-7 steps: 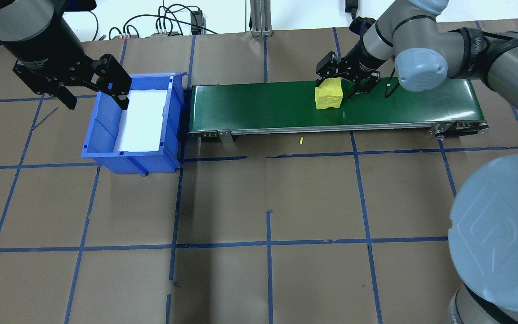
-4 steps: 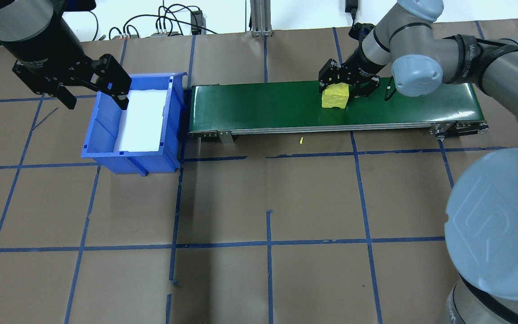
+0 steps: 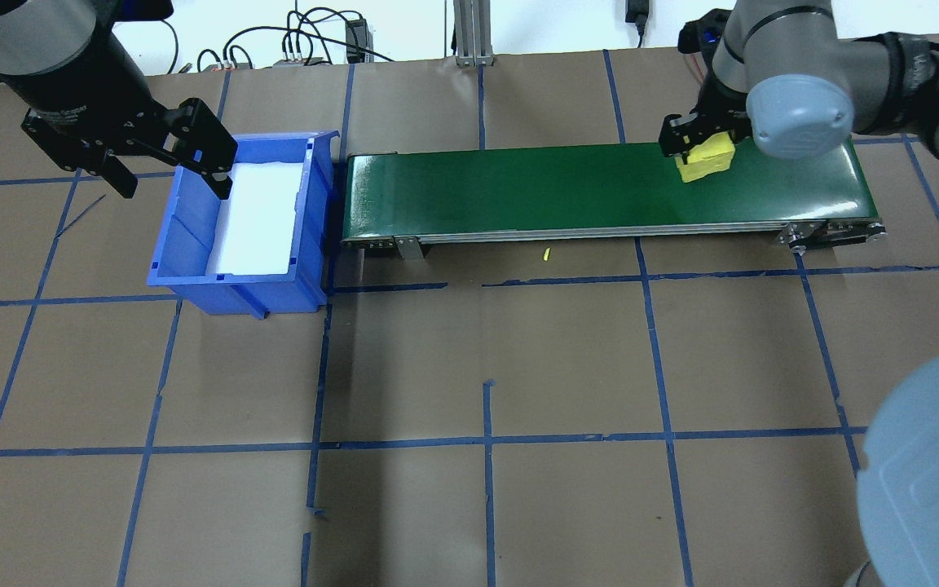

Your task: Move block left to right into plate

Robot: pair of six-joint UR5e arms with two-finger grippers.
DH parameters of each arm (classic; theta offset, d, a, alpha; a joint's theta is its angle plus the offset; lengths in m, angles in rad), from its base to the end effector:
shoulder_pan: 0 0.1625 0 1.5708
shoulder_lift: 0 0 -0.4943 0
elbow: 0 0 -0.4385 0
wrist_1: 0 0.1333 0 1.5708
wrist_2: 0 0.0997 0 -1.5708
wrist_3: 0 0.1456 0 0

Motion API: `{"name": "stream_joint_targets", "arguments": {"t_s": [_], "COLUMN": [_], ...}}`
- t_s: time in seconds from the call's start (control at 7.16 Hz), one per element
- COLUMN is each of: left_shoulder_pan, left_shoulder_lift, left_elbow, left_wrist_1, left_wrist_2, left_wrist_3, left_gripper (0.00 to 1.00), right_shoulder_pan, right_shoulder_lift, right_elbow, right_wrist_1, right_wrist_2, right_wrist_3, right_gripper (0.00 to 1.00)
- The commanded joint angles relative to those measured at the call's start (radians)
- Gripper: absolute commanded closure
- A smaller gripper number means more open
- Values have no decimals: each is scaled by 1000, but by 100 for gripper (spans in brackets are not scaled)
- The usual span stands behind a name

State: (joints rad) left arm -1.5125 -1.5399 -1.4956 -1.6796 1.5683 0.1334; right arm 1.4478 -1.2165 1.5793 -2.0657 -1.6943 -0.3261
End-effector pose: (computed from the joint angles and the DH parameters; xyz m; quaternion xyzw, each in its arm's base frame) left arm -0.1031 -0.5270 0.5571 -0.0375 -0.9993 -0.0012 0.0014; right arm 0.0287 -0.7082 0.3404 0.0969 -0.9912 0.0505 0.0747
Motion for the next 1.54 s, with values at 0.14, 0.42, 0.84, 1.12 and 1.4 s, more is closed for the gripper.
{"name": "stream_joint_targets", "arguments": {"t_s": [0.14, 0.42, 0.84, 1.12, 1.4], "left_shoulder_pan": [0, 0, 0, 0, 0], "left_shoulder_lift": [0, 0, 0, 0, 0], "left_elbow": [0, 0, 0, 0, 0], "left_wrist_1": [0, 0, 1, 0, 0], "left_wrist_2": [3, 1, -1, -1, -1], "left_wrist_3": [0, 0, 0, 0, 0], "left_gripper": [0, 0, 0, 0, 0], "right_shoulder_pan": [-362, -649, -1044, -1260, -1276], "right_shoulder_lift": [-239, -247, -247, -245, -195], "right_elbow": [109, 148, 262, 439, 502], "right_wrist_1": [176, 173, 187, 92, -28], "right_wrist_2": [-140, -134, -43, 72, 152], "right_wrist_3": [-369, -638, -888, -1055, -1211], "right_gripper": [58, 62, 62, 62, 51]}}
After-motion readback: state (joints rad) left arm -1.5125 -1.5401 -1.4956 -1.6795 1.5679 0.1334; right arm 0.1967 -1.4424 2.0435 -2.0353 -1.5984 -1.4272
